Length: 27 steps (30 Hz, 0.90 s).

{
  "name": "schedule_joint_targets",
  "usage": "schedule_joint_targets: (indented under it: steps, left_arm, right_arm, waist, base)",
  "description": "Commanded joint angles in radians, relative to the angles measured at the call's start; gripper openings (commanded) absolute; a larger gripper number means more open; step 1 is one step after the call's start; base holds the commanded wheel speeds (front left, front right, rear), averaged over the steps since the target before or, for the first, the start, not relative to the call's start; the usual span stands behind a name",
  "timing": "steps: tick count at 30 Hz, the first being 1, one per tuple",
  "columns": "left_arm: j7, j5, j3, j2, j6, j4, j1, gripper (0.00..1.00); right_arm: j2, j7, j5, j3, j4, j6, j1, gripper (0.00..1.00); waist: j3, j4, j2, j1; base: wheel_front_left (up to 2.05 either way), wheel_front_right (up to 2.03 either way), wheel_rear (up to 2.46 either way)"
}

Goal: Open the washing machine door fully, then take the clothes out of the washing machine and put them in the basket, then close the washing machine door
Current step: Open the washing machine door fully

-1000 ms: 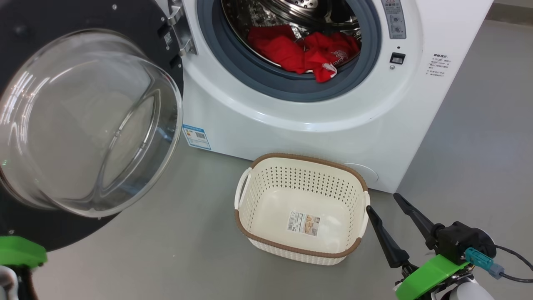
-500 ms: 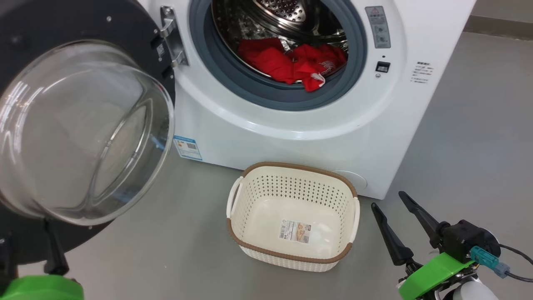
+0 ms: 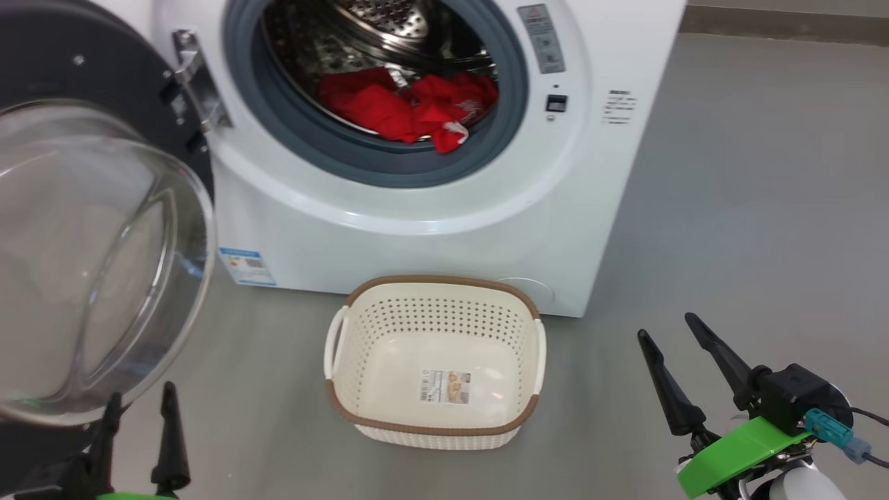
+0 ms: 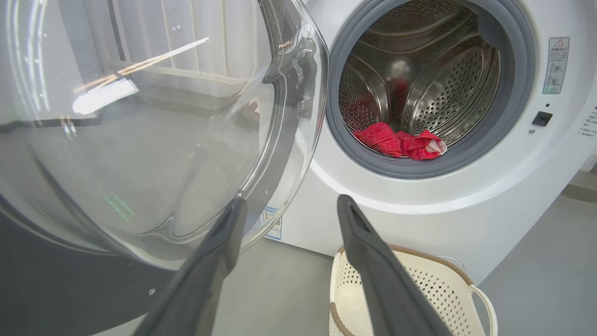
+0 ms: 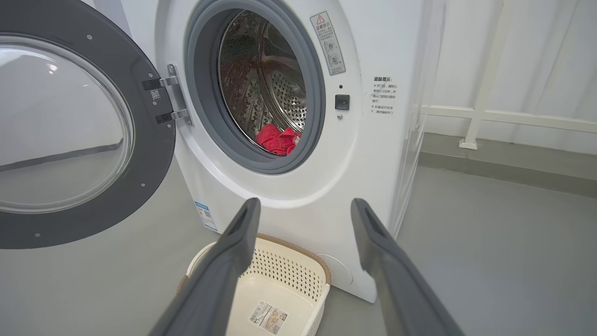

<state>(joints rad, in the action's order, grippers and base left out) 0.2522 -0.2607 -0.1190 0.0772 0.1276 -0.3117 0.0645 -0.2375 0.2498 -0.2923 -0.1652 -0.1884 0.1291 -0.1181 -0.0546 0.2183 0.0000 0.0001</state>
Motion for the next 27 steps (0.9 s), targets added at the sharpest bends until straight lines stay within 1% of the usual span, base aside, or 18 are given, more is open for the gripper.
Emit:
schedule_joint_targets:
  steps: [1, 7, 14, 21, 27]
  left_arm:
    - [0.010, -0.013, -0.020, 0.023, 0.003, 0.032, 0.003, 1.00]
    - [0.010, -0.027, 0.016, 0.030, 0.003, 0.067, -0.027, 1.00]
    - [0.010, -0.035, 0.047, 0.025, 0.003, 0.098, -0.034, 1.00]
    - [0.010, -0.034, 0.070, 0.030, 0.003, 0.108, -0.030, 1.00]
    - [0.010, -0.033, 0.085, 0.032, 0.003, 0.110, -0.030, 1.00]
  right_arm:
    - [-0.004, 0.012, 0.004, -0.010, 0.029, 0.002, 0.001, 1.00]
    - [-0.004, 0.012, 0.006, 0.008, 0.035, 0.002, 0.008, 1.00]
    - [-0.004, 0.012, 0.010, 0.026, 0.041, 0.002, 0.009, 1.00]
    - [-0.001, 0.012, 0.012, 0.044, 0.047, 0.002, 0.005, 1.00]
    - [0.004, 0.012, 0.014, 0.059, 0.050, 0.002, 0.012, 1.00]
  waist:
    - [-0.001, -0.043, 0.0000, 0.0000]
    - [-0.005, -0.110, 0.0000, 0.0000]
    - [-0.018, -0.165, 0.0000, 0.0000]
    - [-0.027, -0.206, 0.0000, 0.0000]
    - [-0.029, -0.225, 0.0000, 0.0000]
  base:
    - [0.00, 0.00, 0.00]
    - [0.00, 0.00, 0.00]
    - [0.00, 0.00, 0.00]
    - [0.00, 0.00, 0.00]
    - [0.00, 0.00, 0.00]
